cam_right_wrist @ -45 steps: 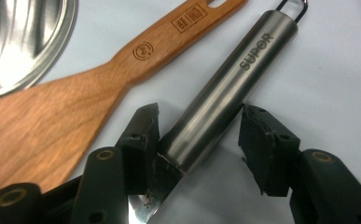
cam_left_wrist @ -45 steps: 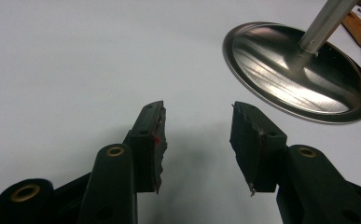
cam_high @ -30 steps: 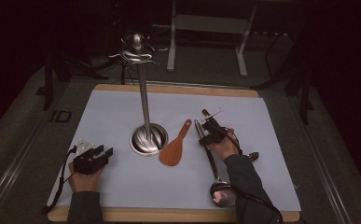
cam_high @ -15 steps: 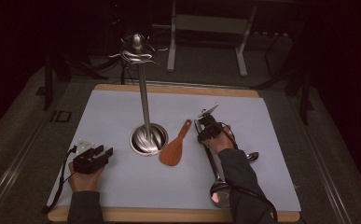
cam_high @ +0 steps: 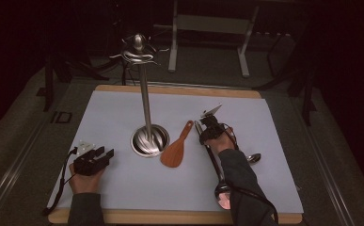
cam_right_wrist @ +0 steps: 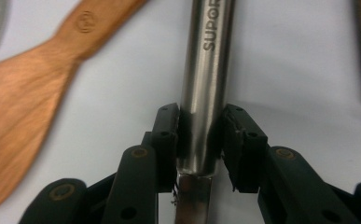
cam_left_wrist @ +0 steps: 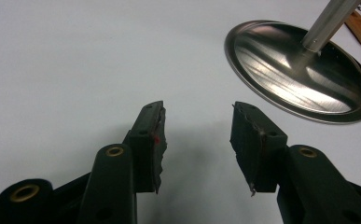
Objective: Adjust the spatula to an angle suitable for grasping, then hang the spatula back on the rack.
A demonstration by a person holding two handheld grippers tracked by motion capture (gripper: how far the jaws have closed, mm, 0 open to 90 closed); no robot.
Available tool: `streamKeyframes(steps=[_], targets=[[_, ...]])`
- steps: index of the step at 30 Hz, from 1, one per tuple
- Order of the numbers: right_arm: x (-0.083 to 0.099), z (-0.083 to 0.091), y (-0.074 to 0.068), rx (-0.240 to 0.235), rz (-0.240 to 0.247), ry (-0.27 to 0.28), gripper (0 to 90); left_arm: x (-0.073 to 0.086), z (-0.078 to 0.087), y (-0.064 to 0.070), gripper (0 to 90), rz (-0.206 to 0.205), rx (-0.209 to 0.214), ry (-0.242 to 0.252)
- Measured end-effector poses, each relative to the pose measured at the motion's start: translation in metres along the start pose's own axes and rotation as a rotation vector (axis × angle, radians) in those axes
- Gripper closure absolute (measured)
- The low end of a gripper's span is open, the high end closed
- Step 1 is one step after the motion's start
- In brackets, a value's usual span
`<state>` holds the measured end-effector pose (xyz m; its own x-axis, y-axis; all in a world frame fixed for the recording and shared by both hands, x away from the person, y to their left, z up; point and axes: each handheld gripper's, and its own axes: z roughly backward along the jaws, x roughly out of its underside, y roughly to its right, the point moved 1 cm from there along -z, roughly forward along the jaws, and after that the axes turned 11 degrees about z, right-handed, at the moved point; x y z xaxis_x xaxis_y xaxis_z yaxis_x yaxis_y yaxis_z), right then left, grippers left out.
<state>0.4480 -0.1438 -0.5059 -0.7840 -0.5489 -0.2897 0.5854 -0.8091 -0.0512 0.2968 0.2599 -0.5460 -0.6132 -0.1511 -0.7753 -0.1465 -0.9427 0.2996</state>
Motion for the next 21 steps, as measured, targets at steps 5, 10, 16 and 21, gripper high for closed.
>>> streamKeyframes(steps=[5,10,16,21], targets=[[0.001,0.007,-0.005,-0.022,0.025,0.026,68.4,0.000,0.000,0.000,54.9,0.003,-0.002,-0.001],[0.001,0.010,-0.007,-0.020,0.034,0.036,68.4,0.000,0.000,0.000,55.0,0.007,-0.002,-0.003],[0.004,0.014,-0.005,-0.026,0.029,0.066,68.4,0.000,-0.001,0.000,55.2,0.008,-0.003,-0.005],[0.005,0.018,-0.005,-0.033,0.029,0.078,68.4,0.000,0.000,0.000,55.1,0.001,-0.003,0.000]])
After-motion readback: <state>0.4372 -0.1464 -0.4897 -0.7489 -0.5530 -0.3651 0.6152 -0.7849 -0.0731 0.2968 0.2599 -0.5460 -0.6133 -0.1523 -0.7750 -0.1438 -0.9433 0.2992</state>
